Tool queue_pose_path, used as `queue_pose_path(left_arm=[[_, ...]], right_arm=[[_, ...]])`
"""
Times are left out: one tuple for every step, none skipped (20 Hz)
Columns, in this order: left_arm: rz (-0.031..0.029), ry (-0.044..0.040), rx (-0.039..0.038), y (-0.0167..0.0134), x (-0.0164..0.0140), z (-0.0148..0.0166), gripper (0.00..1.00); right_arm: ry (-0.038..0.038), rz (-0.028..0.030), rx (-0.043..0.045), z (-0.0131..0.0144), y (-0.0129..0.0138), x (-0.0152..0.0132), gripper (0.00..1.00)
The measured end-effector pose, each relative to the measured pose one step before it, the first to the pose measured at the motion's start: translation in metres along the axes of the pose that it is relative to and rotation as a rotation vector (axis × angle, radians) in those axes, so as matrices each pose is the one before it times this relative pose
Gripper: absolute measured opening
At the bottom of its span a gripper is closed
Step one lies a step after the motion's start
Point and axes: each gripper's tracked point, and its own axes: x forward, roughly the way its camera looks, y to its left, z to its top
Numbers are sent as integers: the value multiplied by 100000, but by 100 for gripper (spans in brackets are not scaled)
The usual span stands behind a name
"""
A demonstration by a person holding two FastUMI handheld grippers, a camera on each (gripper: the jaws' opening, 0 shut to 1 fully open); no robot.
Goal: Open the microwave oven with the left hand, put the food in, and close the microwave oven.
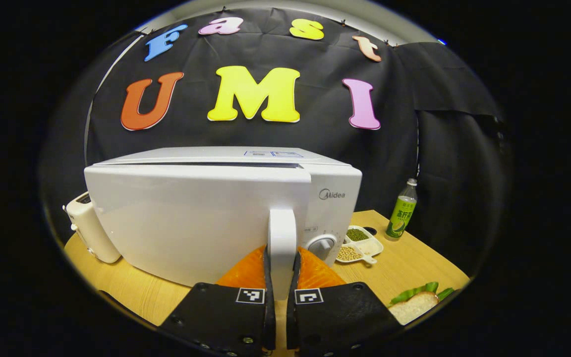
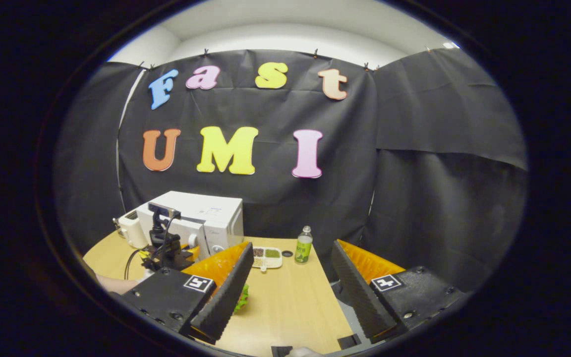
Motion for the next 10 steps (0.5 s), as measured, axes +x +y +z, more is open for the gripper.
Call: queue_pose_path(left_arm=[[-1924,1009,-180,173,-1569,-666,7],[-960,612,-945,215,-1358,-366,8],[-684,757,768,205,-1237,-241,12],[107,-223,1270,377,-1277,-110,12],[911,1539,520,363,-1237,-579,12],[784,385,159,402,-1094,-134,13],[990,1139,29,362,-1162,-493,15],[1053,295,-74,545,-928,-201,17],[98,355,-513,425,-888,-244,23],[1811,292,-871,735,-538,-173,25]], right_arm=[[-9,1757,-572,-87,621,-30,100],[131,1956,-278,-154,622,78,92],[102,2522,493,-176,737,114,100],[502,2325,848,-131,790,118,92],[105,2021,434,-155,556,86,92],[-403,1335,142,118,489,-36,92],[-668,1691,-125,20,496,-32,92],[-261,1552,-410,-9,513,-5,92],[-63,1705,-473,-162,461,23,100],[330,1573,-176,-169,465,-123,92]])
